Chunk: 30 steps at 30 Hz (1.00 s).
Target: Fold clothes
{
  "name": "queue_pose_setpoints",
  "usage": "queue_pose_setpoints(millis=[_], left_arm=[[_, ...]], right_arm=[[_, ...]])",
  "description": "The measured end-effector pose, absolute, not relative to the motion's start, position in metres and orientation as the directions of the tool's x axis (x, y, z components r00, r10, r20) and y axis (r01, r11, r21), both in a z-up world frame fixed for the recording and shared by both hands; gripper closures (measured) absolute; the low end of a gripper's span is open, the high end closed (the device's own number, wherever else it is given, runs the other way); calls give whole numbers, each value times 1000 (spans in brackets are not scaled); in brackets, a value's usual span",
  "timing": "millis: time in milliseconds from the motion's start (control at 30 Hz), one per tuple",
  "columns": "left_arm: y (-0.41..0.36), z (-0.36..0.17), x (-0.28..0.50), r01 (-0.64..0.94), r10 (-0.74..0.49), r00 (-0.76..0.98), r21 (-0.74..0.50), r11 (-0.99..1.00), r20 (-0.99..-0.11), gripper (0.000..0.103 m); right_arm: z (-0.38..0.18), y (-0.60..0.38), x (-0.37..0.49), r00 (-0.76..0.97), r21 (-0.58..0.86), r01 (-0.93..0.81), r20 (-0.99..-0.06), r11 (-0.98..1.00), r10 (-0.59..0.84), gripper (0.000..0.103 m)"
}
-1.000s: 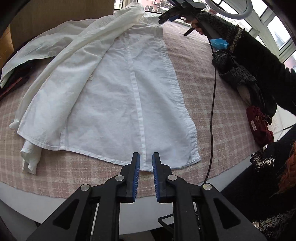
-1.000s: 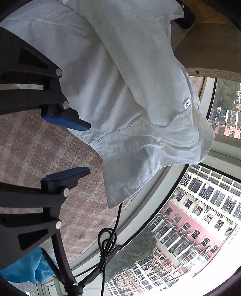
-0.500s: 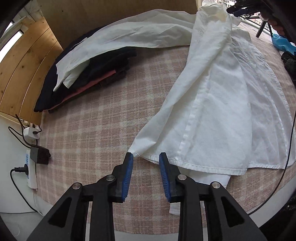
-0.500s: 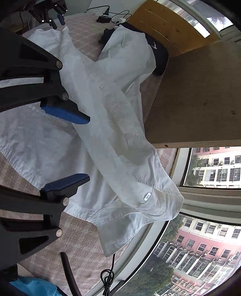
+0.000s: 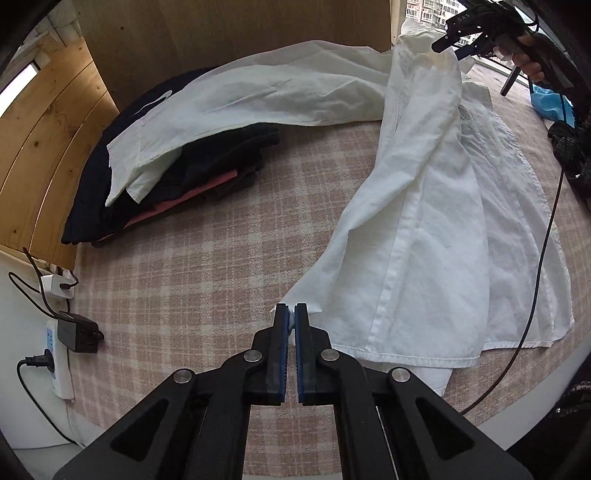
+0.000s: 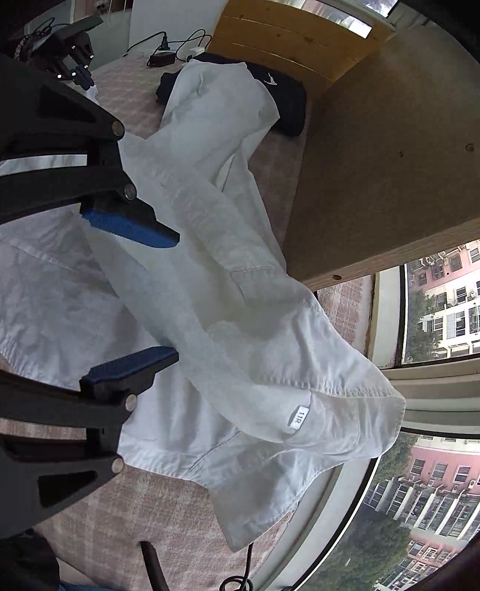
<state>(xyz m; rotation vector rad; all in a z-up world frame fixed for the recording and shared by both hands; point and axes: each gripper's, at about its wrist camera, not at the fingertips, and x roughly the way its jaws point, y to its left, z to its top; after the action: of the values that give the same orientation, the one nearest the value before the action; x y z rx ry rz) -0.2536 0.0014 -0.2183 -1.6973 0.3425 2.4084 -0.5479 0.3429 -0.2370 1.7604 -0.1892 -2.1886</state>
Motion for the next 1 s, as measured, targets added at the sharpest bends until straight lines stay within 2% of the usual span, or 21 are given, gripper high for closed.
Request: queue_pose_setpoints(millis=[33,67,100,133,267,433,667,800,1000], left_arm=[[4,-211,-251,-278,23,-342,78,-957,-940,101],[6,-204,-248,-284,36,-348,69,-956,-937,101],[8,-197,-245,-289,48,-355,61,-955,-934,101],[13,-190,-241,-303,67,-360,48,-952,-931,101],[58,-166,-214,-426,227,-326,-72,-902,-918,100],[125,-162,-188,-523,318,-244,-152,-839,-916,100],[223,-183,-160,-636,494,-55,-351,-687,-868,101],[265,-209,-154,-676,484,7,-361,-642,-875,101],[283,-234,-156,-669,480,55,-390,-633,-875,101]], right_arm=[[-238,344,-550,-193,320,164,-917,-933,-348,48],[-237,343,-551,-205,308,171,-918,-936,-339,57],[-236,342,-553,-218,286,182,-921,-941,-322,71],[-233,341,-555,-225,264,197,-925,-944,-306,100],[-219,345,-563,-250,215,248,-928,-945,-277,101],[-203,367,-567,-264,142,281,-940,-949,-218,101],[-228,394,-564,-247,-1,293,-966,-956,-75,101],[-246,402,-564,-243,-10,289,-968,-957,-63,101],[-262,405,-569,-247,-4,282,-967,-960,-69,101]])
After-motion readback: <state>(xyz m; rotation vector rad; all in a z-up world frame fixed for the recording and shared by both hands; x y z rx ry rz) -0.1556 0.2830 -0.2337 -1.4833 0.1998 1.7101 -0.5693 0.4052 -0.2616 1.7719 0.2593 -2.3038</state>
